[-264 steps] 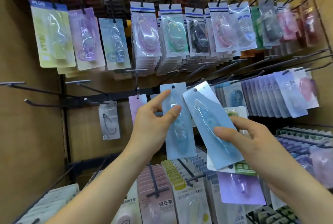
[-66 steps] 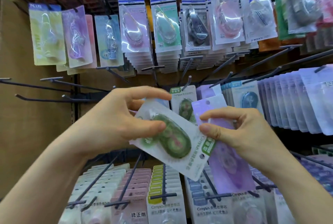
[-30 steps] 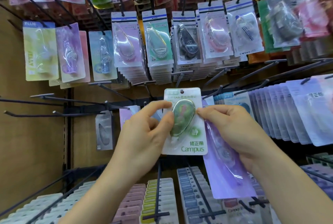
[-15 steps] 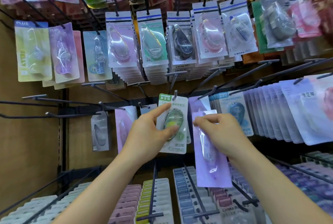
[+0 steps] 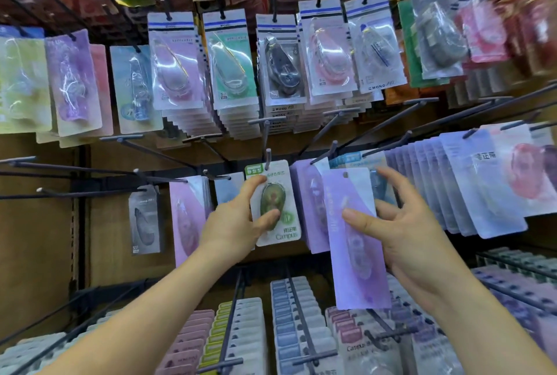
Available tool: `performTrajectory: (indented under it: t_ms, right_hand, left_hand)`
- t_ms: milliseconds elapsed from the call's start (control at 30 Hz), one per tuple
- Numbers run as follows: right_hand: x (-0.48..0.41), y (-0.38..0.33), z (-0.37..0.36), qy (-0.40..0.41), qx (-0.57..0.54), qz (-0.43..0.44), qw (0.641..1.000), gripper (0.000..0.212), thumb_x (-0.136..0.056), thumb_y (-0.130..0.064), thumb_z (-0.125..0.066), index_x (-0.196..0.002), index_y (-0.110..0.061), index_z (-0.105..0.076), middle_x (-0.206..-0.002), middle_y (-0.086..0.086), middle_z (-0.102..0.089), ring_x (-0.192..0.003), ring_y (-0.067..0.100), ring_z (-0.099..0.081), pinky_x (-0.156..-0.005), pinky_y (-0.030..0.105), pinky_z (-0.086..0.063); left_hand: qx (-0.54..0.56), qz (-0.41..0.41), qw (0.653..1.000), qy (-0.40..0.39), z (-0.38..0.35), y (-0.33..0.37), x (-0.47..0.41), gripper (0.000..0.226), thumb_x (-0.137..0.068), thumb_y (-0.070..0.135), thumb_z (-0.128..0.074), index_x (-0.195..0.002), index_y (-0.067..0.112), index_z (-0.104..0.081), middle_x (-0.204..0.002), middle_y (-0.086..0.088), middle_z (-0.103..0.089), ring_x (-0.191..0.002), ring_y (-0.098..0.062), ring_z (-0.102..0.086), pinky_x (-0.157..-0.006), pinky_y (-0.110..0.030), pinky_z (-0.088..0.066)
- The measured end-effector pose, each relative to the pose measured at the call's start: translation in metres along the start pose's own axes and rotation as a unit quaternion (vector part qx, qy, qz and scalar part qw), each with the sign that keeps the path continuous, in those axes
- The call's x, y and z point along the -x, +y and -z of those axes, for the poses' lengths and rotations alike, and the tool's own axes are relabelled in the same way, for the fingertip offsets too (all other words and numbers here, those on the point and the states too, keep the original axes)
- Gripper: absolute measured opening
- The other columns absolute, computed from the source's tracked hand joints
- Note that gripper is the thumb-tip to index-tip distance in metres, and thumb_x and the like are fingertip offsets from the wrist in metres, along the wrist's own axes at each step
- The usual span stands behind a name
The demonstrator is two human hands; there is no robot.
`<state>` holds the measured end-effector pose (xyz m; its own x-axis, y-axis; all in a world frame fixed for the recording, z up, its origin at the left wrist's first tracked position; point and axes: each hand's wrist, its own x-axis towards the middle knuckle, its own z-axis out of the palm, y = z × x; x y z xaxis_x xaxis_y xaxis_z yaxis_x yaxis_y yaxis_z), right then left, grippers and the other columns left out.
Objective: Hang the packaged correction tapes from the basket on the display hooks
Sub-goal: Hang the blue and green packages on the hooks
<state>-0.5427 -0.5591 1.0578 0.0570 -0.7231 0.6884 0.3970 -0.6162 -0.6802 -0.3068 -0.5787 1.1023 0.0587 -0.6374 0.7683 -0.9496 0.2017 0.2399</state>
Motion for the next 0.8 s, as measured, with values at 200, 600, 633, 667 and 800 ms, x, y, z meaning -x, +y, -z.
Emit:
performTrajectory:
  t_ms: [200,600,633,667,800]
  right_hand:
    - [0.006,0.002,0.002,-0.051,0.007,0.017,0.999,0.057,-0.063,-0.011,-0.076,-0.118,-0.016,-0.065,-0.106,0.004,-0.076,-0.099,0.022,-0.073,-0.084,0.037,-0.059]
    - [0.016,0.004,-0.006,-0.065,0.068,0.064,0.993,0.052,-0.069,-0.025,-0.076,-0.119,-0.023,-0.062,-0.104,0.000,-0.076,-0.098,0.017,-0.073,-0.086,0.039,-0.057]
    - [0.017,0.005,-0.006,-0.058,0.076,0.067,0.993,0.052,-0.070,-0.027,-0.074,-0.120,-0.027,-0.060,-0.104,-0.002,-0.076,-0.097,0.016,-0.073,-0.086,0.039,-0.057]
    - [0.018,0.006,-0.007,-0.051,0.077,0.070,0.993,0.051,-0.072,-0.028,-0.073,-0.120,-0.030,-0.058,-0.103,-0.004,-0.077,-0.096,0.014,-0.073,-0.086,0.039,-0.057]
    - [0.018,0.008,-0.011,-0.029,0.063,0.087,0.994,0.047,-0.075,-0.031,-0.069,-0.120,-0.037,-0.055,-0.101,-0.009,-0.077,-0.096,0.010,-0.073,-0.084,0.034,-0.057]
  left_hand:
    - [-0.148,-0.228,0.933,0.236,0.031,0.023,0.036,0.030,-0.095,0.044,-0.052,-0.114,0.026,-0.064,-0.086,0.008,-0.059,-0.073,-0.017,-0.060,-0.049,-0.018,-0.030]
    - [0.361,-0.193,0.906,0.110,0.026,0.099,0.025,0.021,-0.090,0.017,-0.070,-0.078,0.034,-0.068,-0.067,0.018,-0.066,-0.064,0.003,-0.058,-0.062,-0.017,-0.047]
    - [0.352,-0.194,0.906,0.134,0.024,0.102,0.021,0.021,-0.091,0.018,-0.069,-0.079,0.034,-0.067,-0.067,0.018,-0.064,-0.064,0.003,-0.056,-0.062,-0.016,-0.046]
    - [0.342,-0.192,0.907,0.154,0.022,0.107,0.018,0.020,-0.091,0.018,-0.069,-0.080,0.034,-0.066,-0.067,0.019,-0.063,-0.063,0.004,-0.055,-0.062,-0.015,-0.043]
    - [0.327,-0.163,0.909,0.199,0.013,0.118,0.006,0.011,-0.093,0.020,-0.067,-0.085,0.028,-0.065,-0.069,0.020,-0.061,-0.064,0.005,-0.054,-0.064,-0.015,-0.044]
